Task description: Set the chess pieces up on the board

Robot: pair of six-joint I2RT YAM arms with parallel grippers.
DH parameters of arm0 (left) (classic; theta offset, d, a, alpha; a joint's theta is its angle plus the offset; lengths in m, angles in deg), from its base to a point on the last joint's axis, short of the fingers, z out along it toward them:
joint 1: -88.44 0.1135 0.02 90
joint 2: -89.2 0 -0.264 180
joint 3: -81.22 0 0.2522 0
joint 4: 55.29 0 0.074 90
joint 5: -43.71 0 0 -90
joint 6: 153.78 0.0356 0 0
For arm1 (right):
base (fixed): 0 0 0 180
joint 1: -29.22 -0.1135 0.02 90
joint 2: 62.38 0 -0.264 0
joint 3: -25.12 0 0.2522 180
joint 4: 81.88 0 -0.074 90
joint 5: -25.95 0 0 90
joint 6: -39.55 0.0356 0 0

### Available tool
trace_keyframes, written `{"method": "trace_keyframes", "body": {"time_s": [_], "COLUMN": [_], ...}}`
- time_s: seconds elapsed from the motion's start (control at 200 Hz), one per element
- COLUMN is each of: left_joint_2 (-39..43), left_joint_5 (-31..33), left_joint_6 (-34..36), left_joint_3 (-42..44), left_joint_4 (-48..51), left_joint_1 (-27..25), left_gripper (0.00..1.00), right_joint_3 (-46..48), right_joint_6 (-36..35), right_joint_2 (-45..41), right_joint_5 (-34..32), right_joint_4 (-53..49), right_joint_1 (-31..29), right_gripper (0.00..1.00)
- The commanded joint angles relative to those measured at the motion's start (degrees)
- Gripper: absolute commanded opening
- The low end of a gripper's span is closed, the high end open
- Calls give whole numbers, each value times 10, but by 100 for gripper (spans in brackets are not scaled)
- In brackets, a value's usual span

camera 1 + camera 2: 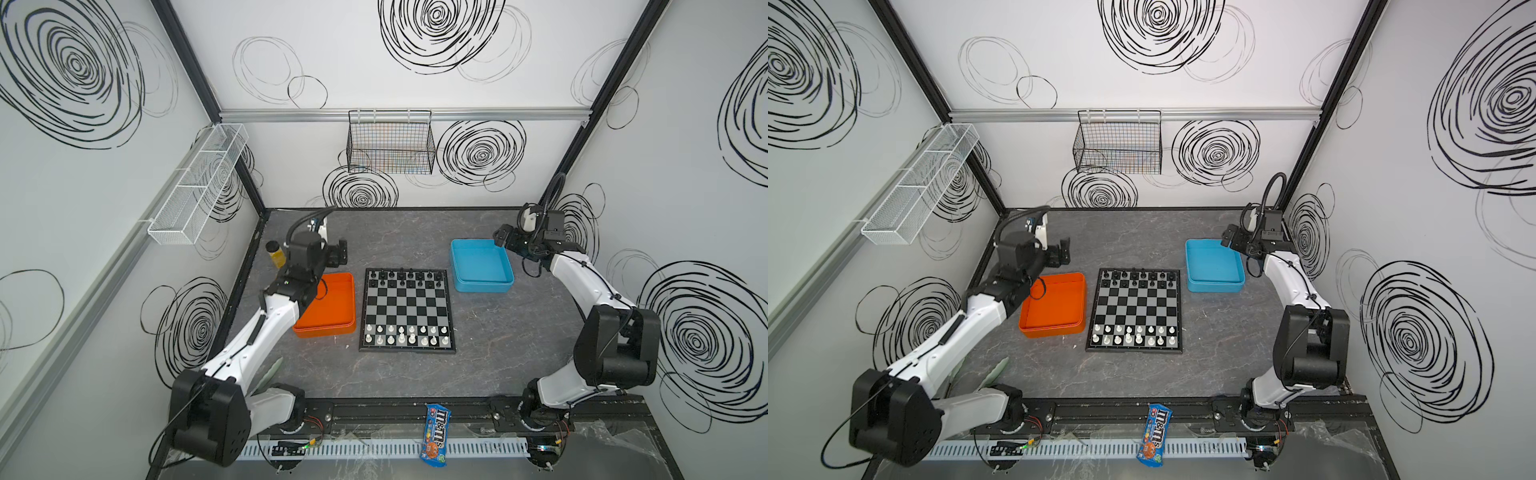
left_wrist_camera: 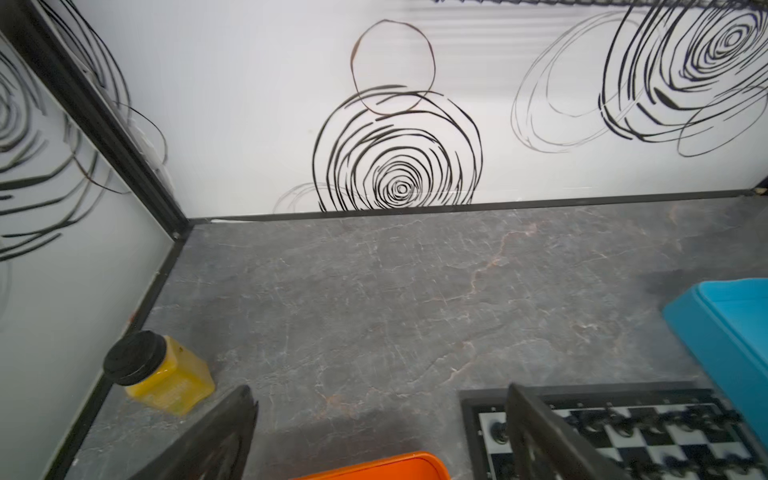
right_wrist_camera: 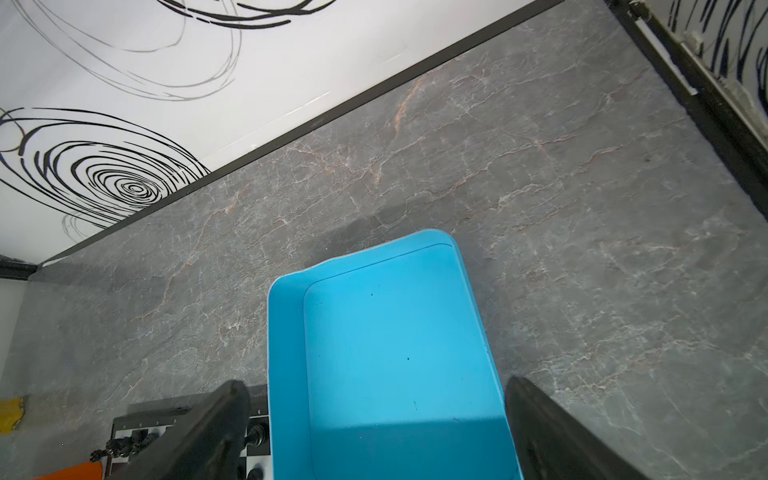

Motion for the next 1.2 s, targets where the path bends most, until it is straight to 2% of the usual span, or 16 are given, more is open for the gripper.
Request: {"method": "trace_keyframes", "body": {"time_s": [0.0,0.145,0.29,0.4,0.485,0.62,0.7,0.871,0.931,1.061,1.196], "left_joint_2": [55,60,23,-12,-42,-85,-106,-159,-158,-192,-199], "left_joint_5": [31,41,51,47,28,44,25,31,5,-37,-57], "left_joint_6": [76,47,61,47,57,60,65,56,44,21,16], "left_joint_3": [117,188,254,269,273,275,283,289,284,296,293], "left_joint_4": [-289,-320,-418,-456,-494,-536,-559,-615,-598,-651,-649], "left_joint_1": [4,9,9,10,10,17,19,27,41,70,81], "left_gripper": [96,96,96,96,96,96,96,96,96,96,96], "right_joint_3": [14,34,71,93,117,156,189,275,300,343,391], "right_joint_6": [8,10,16,15,-2,-36,-52,-96,-102,-115,-136], "right_joint_2": [-26,-36,-51,-61,-72,-93,-107,-138,-143,-140,-141], "right_joint_5": [-1,0,41,45,30,13,-8,-47,-62,-87,-120], "right_joint_4": [46,64,110,120,135,168,204,297,327,393,471], "right_joint_1": [4,17,38,52,55,57,56,56,55,53,42], "right_gripper": [100,100,100,100,100,100,100,100,100,100,100]}}
